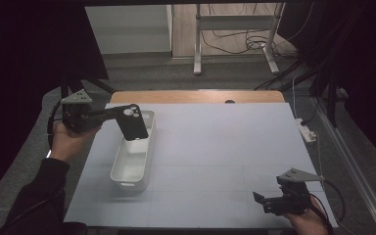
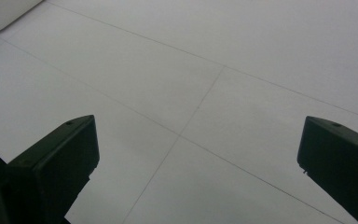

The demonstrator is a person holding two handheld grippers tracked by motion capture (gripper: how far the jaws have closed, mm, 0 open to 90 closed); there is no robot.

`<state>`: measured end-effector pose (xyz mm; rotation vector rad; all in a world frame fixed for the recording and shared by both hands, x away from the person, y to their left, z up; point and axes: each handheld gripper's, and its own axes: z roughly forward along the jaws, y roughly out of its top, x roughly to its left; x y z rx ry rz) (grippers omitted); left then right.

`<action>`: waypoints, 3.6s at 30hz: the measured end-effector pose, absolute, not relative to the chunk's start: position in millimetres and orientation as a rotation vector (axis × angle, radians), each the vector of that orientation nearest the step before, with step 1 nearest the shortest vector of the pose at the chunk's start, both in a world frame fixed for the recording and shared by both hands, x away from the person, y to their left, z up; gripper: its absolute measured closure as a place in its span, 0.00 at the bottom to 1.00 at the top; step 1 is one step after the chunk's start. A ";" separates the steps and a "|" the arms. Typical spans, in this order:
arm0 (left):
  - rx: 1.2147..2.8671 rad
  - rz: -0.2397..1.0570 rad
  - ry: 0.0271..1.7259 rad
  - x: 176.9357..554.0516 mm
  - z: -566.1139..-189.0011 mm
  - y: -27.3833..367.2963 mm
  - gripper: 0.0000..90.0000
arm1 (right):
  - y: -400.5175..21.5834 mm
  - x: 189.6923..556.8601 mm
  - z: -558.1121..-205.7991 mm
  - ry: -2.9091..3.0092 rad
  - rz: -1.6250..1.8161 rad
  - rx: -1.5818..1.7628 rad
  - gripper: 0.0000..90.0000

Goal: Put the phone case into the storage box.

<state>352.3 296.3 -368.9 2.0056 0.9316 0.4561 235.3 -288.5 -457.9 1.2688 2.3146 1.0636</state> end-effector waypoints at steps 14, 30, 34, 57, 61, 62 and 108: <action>2.006 0.479 0.946 375.0 -381.2 292.0 0.92 | -288.6 235.9 -458.3 2.325 1.065 1.270 0.00; 2.027 0.516 0.941 400.4 -391.2 286.1 0.92 | -288.4 236.9 -458.9 2.336 1.063 1.272 0.00; 2.032 0.524 0.939 406.8 -394.7 284.4 0.92 | -288.3 237.0 -458.8 2.341 1.059 1.272 0.00; 2.064 0.534 0.895 434.0 -421.5 280.2 0.92 | -288.3 238.3 -459.7 2.360 1.062 1.275 0.00; 2.056 0.538 0.882 436.4 -426.8 280.5 0.92 | -288.5 238.6 -459.8 2.363 1.063 1.276 0.00; 2.058 0.540 0.880 437.0 -428.4 280.3 0.92 | -288.5 238.7 -459.9 2.364 1.063 1.277 0.00; 1.944 0.480 1.077 451.1 -452.0 284.4 0.68 | -287.8 238.5 -459.8 2.379 1.061 1.260 0.00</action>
